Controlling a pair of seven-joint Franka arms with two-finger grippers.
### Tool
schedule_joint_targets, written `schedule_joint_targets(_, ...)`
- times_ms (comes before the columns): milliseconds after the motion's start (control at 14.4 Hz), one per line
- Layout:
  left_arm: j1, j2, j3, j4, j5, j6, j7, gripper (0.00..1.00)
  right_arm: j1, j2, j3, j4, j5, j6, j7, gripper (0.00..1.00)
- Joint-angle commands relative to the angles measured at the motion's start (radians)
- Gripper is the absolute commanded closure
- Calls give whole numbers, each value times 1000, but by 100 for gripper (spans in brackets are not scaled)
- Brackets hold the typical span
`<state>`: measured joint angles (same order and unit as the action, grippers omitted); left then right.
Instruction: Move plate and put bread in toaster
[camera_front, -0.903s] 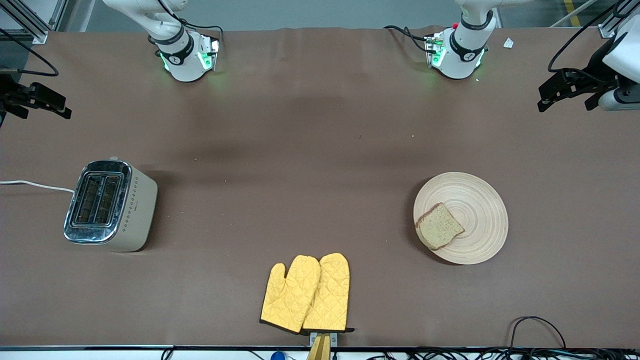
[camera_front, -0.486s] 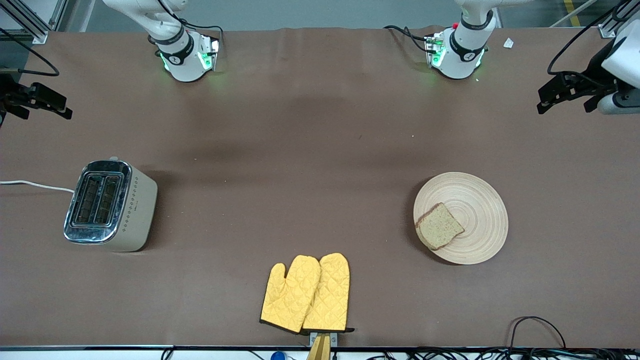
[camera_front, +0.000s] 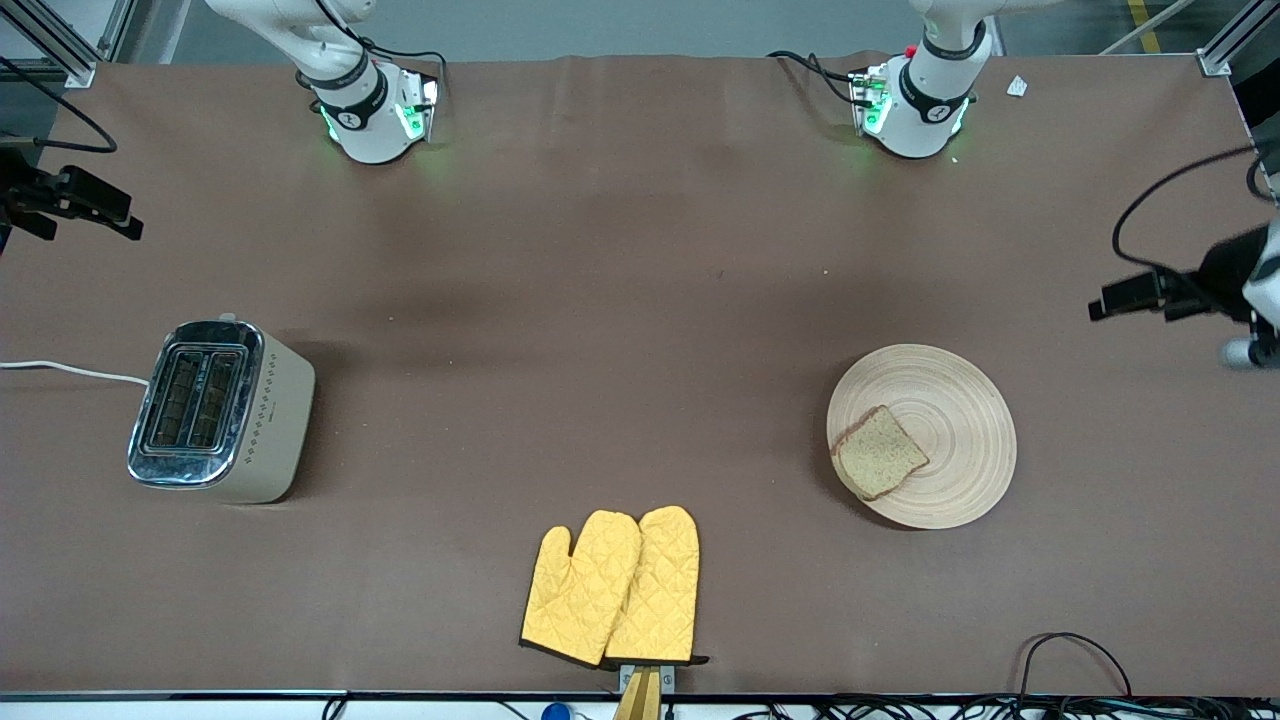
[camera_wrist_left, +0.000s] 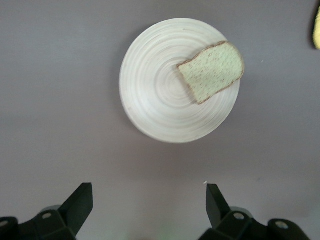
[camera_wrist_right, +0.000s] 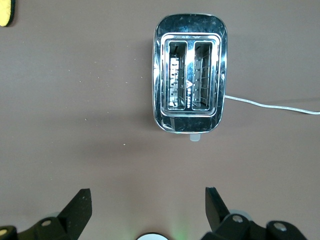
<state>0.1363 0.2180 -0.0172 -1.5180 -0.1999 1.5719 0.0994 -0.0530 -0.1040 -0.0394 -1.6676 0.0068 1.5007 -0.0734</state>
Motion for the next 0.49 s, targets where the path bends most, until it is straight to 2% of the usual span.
schedule_joint_targets(0, 101, 148, 2, 45, -149, 39, 129, 0, 4, -17, 1, 5, 13, -2, -8, 0)
schedule_joint_targets(417, 247, 423, 2, 44, -416, 149, 412, 0, 16, -17, 0, 5, 13, -11, -8, 0)
